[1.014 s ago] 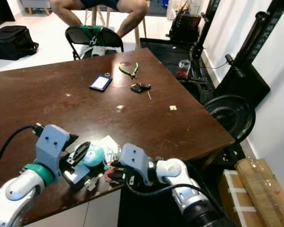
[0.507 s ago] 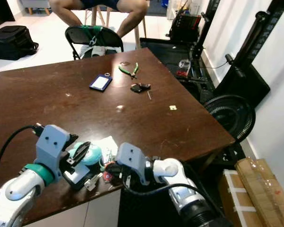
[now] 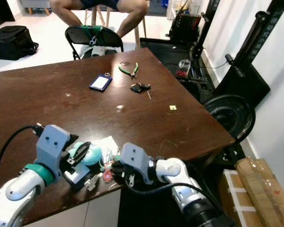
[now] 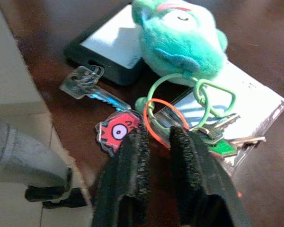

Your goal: Hang keys on a hook

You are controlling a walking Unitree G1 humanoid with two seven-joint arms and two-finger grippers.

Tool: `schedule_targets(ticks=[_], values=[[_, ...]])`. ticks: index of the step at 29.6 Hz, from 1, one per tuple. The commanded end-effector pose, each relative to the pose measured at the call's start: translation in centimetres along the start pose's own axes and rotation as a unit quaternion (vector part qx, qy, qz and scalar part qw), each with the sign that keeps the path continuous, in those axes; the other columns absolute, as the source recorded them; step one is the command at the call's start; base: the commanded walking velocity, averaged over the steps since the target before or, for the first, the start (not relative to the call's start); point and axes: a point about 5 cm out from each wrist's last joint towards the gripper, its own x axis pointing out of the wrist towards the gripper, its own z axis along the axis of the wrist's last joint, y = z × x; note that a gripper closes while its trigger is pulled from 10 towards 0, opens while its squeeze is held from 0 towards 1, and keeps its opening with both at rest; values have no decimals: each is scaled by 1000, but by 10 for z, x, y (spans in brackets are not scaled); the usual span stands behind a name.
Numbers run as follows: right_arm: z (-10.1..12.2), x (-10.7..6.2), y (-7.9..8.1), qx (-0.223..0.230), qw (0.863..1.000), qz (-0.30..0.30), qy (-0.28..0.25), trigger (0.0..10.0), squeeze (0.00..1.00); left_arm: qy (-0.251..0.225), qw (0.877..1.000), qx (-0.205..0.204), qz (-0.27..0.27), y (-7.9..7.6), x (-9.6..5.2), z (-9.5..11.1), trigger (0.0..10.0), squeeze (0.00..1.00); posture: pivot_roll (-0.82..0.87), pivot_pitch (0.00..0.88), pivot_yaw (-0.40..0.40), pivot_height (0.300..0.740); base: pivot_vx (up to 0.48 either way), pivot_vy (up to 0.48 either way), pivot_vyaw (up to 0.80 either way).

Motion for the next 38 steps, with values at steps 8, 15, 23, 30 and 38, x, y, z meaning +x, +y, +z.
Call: schedule_targets(ticks=[8, 15, 23, 30, 38], values=[[9, 10, -1, -13, 1000, -2, -20, 10000, 0, 7, 1000, 4, -1, -1, -2, -2, 10000, 0, 9, 49, 67, 740, 0, 0, 0], [17, 17, 4, -6, 999, 23, -42, 10000, 0, 9, 1000, 3, -3, -2, -3, -2, 10000, 0, 16, 53, 70, 740, 0, 0, 0], [0, 17, 15, -5, 997, 79, 4, 10000, 0, 9, 1000, 3, 0, -1, -4, -2, 10000, 0, 23, 59, 65, 740, 0, 0, 0], [13, -11, -29, -71, 997, -38, 11, 10000, 0, 8, 1000, 0, 2, -2, -5, -2, 10000, 0, 15, 64, 62, 740, 0, 0, 0], [30, -35, -56, -73, 987, -142, -24, 10000, 0, 10, 1000, -1, 0, -3, -5, -3, 10000, 0, 4, 69, 71, 740, 0, 0, 0]])
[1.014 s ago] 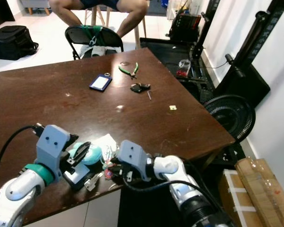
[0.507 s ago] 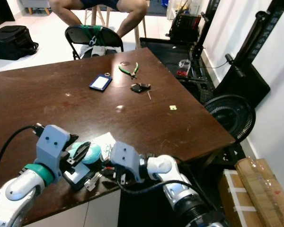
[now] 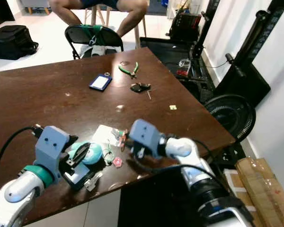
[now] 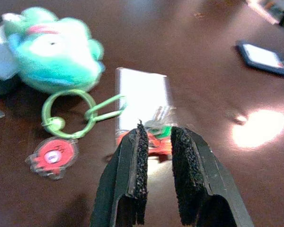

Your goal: Hang keys on a hook

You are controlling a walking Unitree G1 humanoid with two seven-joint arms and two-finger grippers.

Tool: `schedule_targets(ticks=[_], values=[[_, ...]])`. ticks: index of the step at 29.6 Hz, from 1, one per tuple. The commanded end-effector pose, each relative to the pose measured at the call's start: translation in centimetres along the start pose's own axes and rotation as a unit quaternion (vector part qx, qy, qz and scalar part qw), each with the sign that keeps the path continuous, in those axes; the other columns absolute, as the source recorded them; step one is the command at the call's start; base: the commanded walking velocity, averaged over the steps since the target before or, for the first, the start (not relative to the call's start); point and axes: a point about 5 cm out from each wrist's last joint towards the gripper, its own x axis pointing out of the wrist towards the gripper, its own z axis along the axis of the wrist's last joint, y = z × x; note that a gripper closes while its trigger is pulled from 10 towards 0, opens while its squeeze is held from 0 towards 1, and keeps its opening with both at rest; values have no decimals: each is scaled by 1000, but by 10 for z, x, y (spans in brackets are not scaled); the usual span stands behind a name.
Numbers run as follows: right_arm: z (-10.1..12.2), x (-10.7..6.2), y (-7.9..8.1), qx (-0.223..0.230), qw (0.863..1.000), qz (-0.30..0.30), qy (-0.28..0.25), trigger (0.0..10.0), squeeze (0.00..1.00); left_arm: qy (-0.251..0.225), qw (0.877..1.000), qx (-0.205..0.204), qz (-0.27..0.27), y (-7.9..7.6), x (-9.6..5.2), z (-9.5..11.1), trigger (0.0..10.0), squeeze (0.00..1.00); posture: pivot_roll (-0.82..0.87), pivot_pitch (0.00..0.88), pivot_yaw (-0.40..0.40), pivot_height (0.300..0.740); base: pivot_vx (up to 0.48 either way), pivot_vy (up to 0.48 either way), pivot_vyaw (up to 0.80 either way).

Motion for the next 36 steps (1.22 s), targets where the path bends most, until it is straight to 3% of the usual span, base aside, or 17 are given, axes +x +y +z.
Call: schedule_targets(ticks=[1, 5, 7, 9, 12, 13, 14, 16, 17, 20, 29, 32, 33, 34, 35, 36], values=[[6, -5, -5, 10, 1000, -20, -21, 10000, 0, 10, 1000, -1, -3, -2, -2, -3, 10000, 0, 2, 70, 72, 740, 0, 0, 0], [5, -13, 0, 32, 999, -11, -31, 10000, 0, 10, 1000, -1, -6, -3, -1, -2, 10000, 0, -2, 71, 75, 740, 0, 0, 0], [-3, -15, 7, 23, 1000, 1, -11, 10000, 0, 10, 1000, -1, -7, -3, -1, -2, 10000, 0, -2, 73, 76, 740, 0, 0, 0], [-15, -15, 5, -19, 999, -33, 28, 10000, 0, 11, 1000, -1, -8, -3, 0, -3, 10000, 0, -5, 75, 77, 740, 0, 0, 0], [-16, -14, 4, -28, 998, -44, 32, 10000, 0, 12, 1000, -1, -8, -3, 0, -3, 10000, 0, -5, 75, 77, 740, 0, 0, 0], [-17, -9, -3, -26, 996, -81, 35, 10000, 663, 12, 1000, -2, -8, -4, 0, -3, 10000, 0, 0, 74, 76, 740, 0, 0, 0], [-16, -4, -9, -19, 993, -112, 36, 10000, 1000, 12, 1000, -2, -8, -4, 0, -3, 10000, 0, 1, 74, 76, 740, 0, 0, 0], [-16, -1, -12, -14, 990, -132, 36, 10000, 1000, 12, 1000, -2, -8, -4, 1, -3, 10000, 0, 1, 74, 76, 740, 0, 0, 0], [-14, 8, -17, -5, 986, -163, 43, 10000, 1000, 12, 1000, -2, -7, -4, 1, -3, 10000, 0, 6, 74, 73, 740, 0, 0, 0], [-14, 13, -20, 4, 983, -176, 52, 10000, 1000, 12, 1000, -1, -5, -3, 0, -3, 10000, 0, 9, 74, 71, 740, 0, 0, 0], [-16, 16, -21, 24, 982, -176, 60, 10000, 1000, 14, 1000, -1, -3, -3, -1, -4, 10000, 0, 11, 75, 70, 740, 0, 0, 0], [-13, 24, -17, 28, 985, -161, 51, 10000, 1000, 14, 1000, -2, -4, -4, -1, -4, 10000, 0, 10, 78, 71, 740, 0, 0, 0], [-10, 29, -14, 31, 987, -154, 44, 10000, 929, 14, 1000, -2, -4, -5, 0, -3, 10000, 0, 14, 77, 71, 740, 0, 0, 0], [-10, 29, -14, 31, 987, -154, 44, 10000, 929, 14, 1000, -2, -4, -5, 0, -3, 10000, 0, 14, 77, 71, 740, 0, 0, 0], [-9, 34, -13, 31, 987, -151, 39, 10000, 431, 13, 1000, -2, -5, -5, 0, -3, 10000, 0, 16, 77, 70, 740, 0, 0, 0], [-6, 39, -11, 35, 988, -149, 31, 10000, 0, 14, 1000, -1, -4, -4, 0, -3, 10000, 0, 18, 76, 70, 740, 0, 0, 0]])
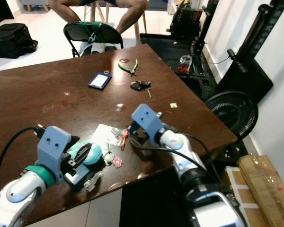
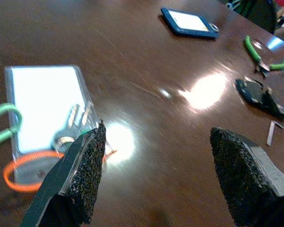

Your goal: Hang keys on a hook

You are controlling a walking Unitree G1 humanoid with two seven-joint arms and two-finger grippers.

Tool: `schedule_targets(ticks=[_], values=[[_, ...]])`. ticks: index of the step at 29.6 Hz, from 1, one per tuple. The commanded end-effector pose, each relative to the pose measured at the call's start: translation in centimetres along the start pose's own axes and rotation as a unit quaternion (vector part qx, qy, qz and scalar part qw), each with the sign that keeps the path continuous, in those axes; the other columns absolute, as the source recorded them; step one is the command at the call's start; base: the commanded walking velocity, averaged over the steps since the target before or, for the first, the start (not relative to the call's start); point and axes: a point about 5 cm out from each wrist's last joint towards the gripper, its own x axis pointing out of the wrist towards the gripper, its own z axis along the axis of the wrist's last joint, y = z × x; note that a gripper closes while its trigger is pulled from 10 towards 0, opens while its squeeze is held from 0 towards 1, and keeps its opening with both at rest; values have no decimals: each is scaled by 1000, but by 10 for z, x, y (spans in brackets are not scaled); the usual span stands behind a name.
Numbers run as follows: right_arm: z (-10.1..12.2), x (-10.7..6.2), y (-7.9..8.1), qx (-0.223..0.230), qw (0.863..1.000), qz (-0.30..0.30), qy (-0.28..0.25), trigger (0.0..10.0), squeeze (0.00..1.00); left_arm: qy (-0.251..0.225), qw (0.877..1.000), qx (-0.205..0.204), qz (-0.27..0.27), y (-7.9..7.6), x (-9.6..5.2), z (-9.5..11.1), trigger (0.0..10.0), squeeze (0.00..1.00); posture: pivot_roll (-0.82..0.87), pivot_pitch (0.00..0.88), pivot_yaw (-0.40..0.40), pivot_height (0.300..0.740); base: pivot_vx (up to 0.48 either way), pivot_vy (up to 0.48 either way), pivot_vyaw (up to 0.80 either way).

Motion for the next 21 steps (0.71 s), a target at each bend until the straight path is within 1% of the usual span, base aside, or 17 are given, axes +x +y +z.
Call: schedule_targets(ticks=[1, 3, 5, 8, 10, 11, 12, 13, 14, 15, 16, 18, 21], values=[[3, 4, 4, 0, 1000, 8, -8, 10000, 0, 11, 1000, 1, 1, -1, -1, -4, 10000, 0, 18, 76, 70, 740, 0, 0, 0], [11, 11, 10, 8, 999, 17, -29, 10000, 0, 12, 1000, 2, 3, -1, -2, -4, 10000, 0, 23, 74, 67, 740, 0, 0, 0], [14, 14, 12, 13, 999, 22, -38, 10000, 0, 12, 1000, 2, 4, 0, -2, -4, 10000, 0, 26, 72, 65, 740, 0, 0, 0], [17, 16, 16, 16, 998, 31, -43, 10000, 0, 12, 1000, 2, 5, 0, -2, -4, 10000, 0, 26, 72, 64, 740, 0, 0, 0], [19, 20, 23, 14, 998, 47, -44, 10000, 0, 12, 1000, 1, 6, -1, -2, -4, 10000, 0, 26, 69, 61, 740, 0, 0, 0], [16, 20, 29, 3, 997, 66, -35, 10000, 0, 12, 1000, 1, 6, -1, -2, -4, 10000, 0, 26, 69, 61, 740, 0, 0, 0], [16, 20, 29, 3, 997, 66, -35, 10000, 0, 12, 1000, 1, 6, -1, -2, -4, 10000, 0, 26, 69, 61, 740, 0, 0, 0], [13, 19, 33, -15, 996, 83, -26, 10000, 0, 12, 1000, 0, 6, -1, -2, -4, 10000, 0, 25, 67, 61, 740, 0, 0, 0], [13, 19, 33, -15, 996, 83, -26, 10000, 0, 12, 1000, 0, 6, -1, -2, -4, 10000, 0, 25, 67, 61, 740, 0, 0, 0], [8, 18, 39, -28, 994, 106, -16, 10000, 0, 11, 1000, 0, 6, -1, -2, -4, 10000, 0, 25, 67, 61, 740, 0, 0, 0], [8, 18, 39, -28, 994, 106, -16, 10000, 0, 11, 1000, 0, 6, -1, -2, -4, 10000, 0, 25, 67, 61, 740, 0, 0, 0], [0, 15, 45, -34, 990, 134, -4, 10000, 0, 11, 1000, -1, 7, -1, -2, -4, 10000, 0, 24, 67, 60, 740, 0, 0, 0], [-3, 13, 46, -33, 989, 142, 0, 10000, 0, 11, 1000, -1, 7, -1, -2, -4, 10000, 0, 23, 65, 61, 740, 0, 0, 0]])
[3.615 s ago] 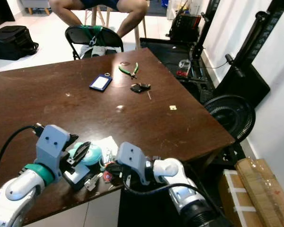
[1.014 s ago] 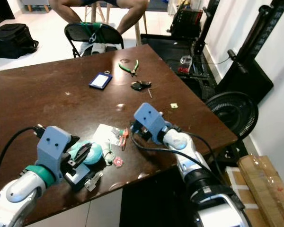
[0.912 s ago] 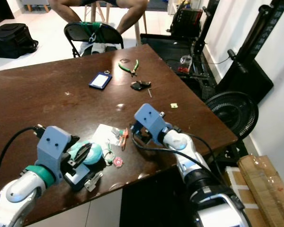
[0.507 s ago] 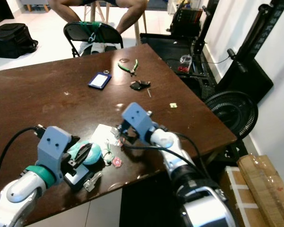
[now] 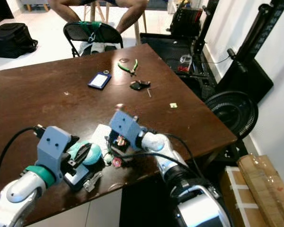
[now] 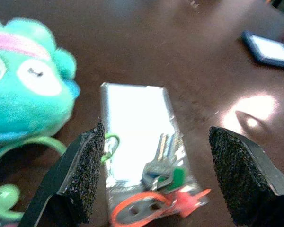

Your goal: Hang keys on a hook

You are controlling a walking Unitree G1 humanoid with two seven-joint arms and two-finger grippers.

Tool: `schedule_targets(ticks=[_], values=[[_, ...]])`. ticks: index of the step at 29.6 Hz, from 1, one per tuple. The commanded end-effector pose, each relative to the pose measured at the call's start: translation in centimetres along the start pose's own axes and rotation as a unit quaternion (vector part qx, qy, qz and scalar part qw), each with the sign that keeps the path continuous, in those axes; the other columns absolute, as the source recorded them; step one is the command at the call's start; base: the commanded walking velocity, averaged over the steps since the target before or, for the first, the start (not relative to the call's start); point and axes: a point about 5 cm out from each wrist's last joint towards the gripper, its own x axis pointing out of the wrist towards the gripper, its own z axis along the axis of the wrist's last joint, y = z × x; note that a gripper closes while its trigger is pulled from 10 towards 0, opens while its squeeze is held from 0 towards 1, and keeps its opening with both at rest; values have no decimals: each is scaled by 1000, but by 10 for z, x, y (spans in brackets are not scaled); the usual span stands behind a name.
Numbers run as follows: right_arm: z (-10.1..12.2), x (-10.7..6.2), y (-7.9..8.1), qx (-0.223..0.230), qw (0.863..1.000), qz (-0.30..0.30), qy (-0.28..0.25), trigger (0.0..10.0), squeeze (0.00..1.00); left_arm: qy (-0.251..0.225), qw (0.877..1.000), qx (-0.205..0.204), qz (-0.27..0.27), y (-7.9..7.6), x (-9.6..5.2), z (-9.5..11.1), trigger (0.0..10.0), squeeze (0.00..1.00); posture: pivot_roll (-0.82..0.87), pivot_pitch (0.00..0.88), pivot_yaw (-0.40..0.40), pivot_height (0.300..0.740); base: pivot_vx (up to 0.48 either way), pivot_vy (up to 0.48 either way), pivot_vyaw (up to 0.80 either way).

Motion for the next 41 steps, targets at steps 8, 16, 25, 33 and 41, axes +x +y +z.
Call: schedule_targets(ticks=[8, 16, 25, 33, 41], values=[[-14, -10, 8, 15, 999, 34, 2, 10000, 0, 11, 1000, -1, 2, 0, -2, -4, 10000, 0, 21, 65, 66, 740, 0, 0, 0], [-20, -21, 4, 41, 999, 26, -8, 9647, 0, 13, 1000, -3, -1, 0, -2, -5, 10000, 0, 13, 66, 70, 740, 0, 0, 0], [-22, -22, 5, 44, 999, 28, -7, 4314, 0, 13, 1000, -3, 0, 0, -2, -5, 10000, 0, 16, 69, 70, 740, 0, 0, 0], [-22, -22, 8, 49, 998, 33, -10, 1804, 0, 14, 1000, -3, 2, 0, -2, -5, 10000, 0, 19, 71, 69, 740, 0, 0, 0], [-22, -22, 8, 51, 998, 34, -11, 0, 0, 14, 1000, -3, 1, 0, -2, -5, 10000, 0, 18, 72, 70, 740, 0, 0, 0]])
